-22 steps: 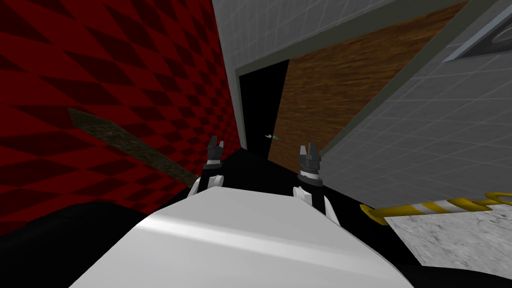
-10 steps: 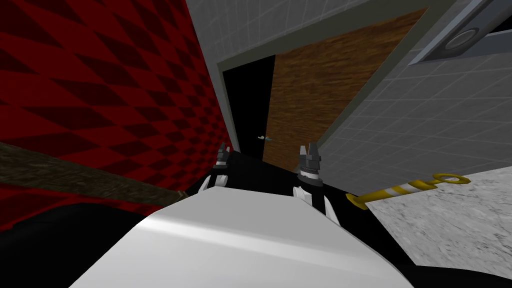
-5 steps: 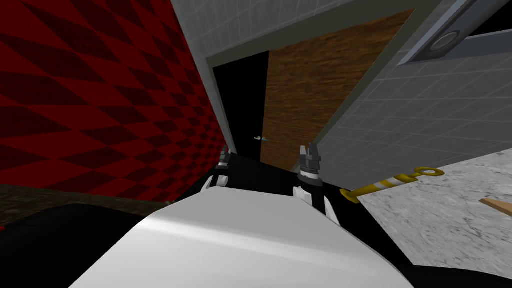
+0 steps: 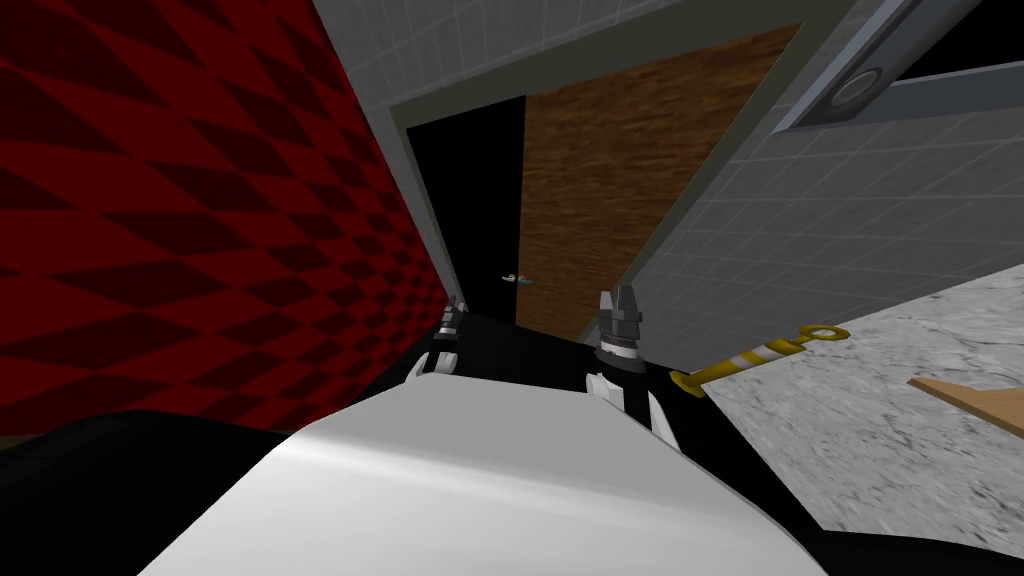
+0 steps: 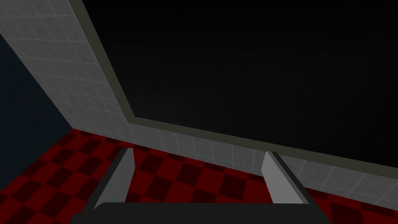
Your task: Pull the door open
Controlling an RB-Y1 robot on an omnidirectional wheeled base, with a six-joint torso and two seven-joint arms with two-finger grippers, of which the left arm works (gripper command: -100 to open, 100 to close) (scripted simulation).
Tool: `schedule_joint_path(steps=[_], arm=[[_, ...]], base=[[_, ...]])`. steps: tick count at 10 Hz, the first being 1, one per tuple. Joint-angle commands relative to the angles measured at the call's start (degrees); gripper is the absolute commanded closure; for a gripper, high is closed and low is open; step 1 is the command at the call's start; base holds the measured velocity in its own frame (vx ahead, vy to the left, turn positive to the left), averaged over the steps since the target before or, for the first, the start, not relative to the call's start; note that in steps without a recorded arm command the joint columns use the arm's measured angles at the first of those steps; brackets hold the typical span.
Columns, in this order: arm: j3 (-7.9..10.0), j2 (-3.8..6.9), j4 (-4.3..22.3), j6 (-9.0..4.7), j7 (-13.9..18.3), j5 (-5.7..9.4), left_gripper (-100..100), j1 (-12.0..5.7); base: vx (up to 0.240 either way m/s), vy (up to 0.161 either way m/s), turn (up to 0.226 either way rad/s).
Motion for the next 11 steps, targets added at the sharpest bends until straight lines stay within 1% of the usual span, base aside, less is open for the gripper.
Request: schedule_joint_path(steps=[1, 2, 3, 4, 5, 7, 8, 10, 11], arm=[[-0.07, 0.36, 2.86, -0.62, 0.14, 0.48, -100, -1.18], [-0.07, 0.36, 3.14, -0.62, 0.14, 0.48, -100, -1.18], [-0.07, 0.7, 5.33, -1.21, 0.3, 0.84, -100, -1.9], [-0.06, 1.05, 6.88, -1.8, 0.47, 1.2, -100, -2.62], [-0.06, 1.05, 7.51, -1.8, 0.47, 1.2, -100, -2.62], [-0.04, 1.75, 11.26, -2.99, 0.79, 1.91, -100, -4.07], [-0.04, 1.75, 11.89, -2.99, 0.79, 1.91, -100, -4.07], [-0.03, 2.42, 15.67, -4.17, 1.11, 2.62, -100, -5.51], [-0.03, 2.42, 16.26, -4.17, 1.11, 2.62, -100, -5.51]], base=[[0.098, -0.012, -0.159], [0.068, -0.005, -0.041], [0.062, -0.007, -0.075], [0.087, -0.006, -0.157], [0.066, -0.001, -0.05], [0.064, -0.008, -0.117], [0.063, 0.0, -0.051], [0.085, 0.001, -0.116], [0.07, 0.002, -0.056]])
